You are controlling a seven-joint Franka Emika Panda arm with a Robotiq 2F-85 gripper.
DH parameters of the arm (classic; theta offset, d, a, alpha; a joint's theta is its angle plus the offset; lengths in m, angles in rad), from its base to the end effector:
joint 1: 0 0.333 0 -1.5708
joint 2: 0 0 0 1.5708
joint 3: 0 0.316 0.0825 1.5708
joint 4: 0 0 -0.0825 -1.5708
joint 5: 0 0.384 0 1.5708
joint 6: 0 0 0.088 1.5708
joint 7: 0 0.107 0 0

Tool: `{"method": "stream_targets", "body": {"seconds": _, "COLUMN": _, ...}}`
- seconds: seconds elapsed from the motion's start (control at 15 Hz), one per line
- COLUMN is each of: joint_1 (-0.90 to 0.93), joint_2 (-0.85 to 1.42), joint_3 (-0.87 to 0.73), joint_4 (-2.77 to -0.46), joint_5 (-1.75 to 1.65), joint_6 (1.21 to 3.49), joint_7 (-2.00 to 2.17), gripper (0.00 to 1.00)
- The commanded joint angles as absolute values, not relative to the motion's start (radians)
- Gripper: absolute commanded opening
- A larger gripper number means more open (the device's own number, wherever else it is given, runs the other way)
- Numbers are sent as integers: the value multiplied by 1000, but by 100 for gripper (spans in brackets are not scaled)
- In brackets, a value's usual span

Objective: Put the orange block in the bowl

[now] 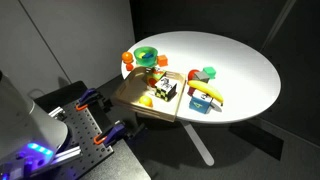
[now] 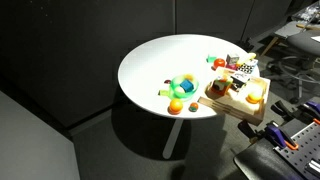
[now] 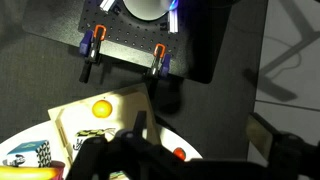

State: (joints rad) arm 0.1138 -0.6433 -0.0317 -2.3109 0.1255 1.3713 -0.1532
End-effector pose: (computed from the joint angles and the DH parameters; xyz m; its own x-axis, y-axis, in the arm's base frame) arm 0.3175 0.0393 0.5534 0.9275 0.2639 -0.2649 0.2194 -0.9577 -0.1860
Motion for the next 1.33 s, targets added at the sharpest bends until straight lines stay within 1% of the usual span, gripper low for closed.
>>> {"method": "stream_targets", "body": {"seconds": 0.0, "joint_1": 97, "joint_2": -642, "joint_3": -19, "joint_4": -2309, "joint_5": 131, "joint_6": 1368, "joint_7": -161, "gripper": 100}}
{"method": "stream_targets", "body": {"seconds": 0.27, "joint_1": 90, "joint_2": -613, "joint_3": -1, "joint_4": -2301, "joint_5": 130, "joint_6": 1407, "joint_7": -134, "gripper": 100}}
{"method": "stream_targets", "body": {"seconds": 0.67, "joint_1": 93, "joint_2": -537, "joint_3": 36, "joint_4": -2283, "joint_5": 138, "joint_6": 1531, "joint_7": -87, "gripper": 100}}
{"method": "stream_targets", "body": {"seconds": 1.27, "joint_1": 116, "joint_2": -380, "joint_3": 98, "joint_4": -2245, "joint_5": 144, "joint_6": 1798, "joint_7": -42, "gripper": 100}}
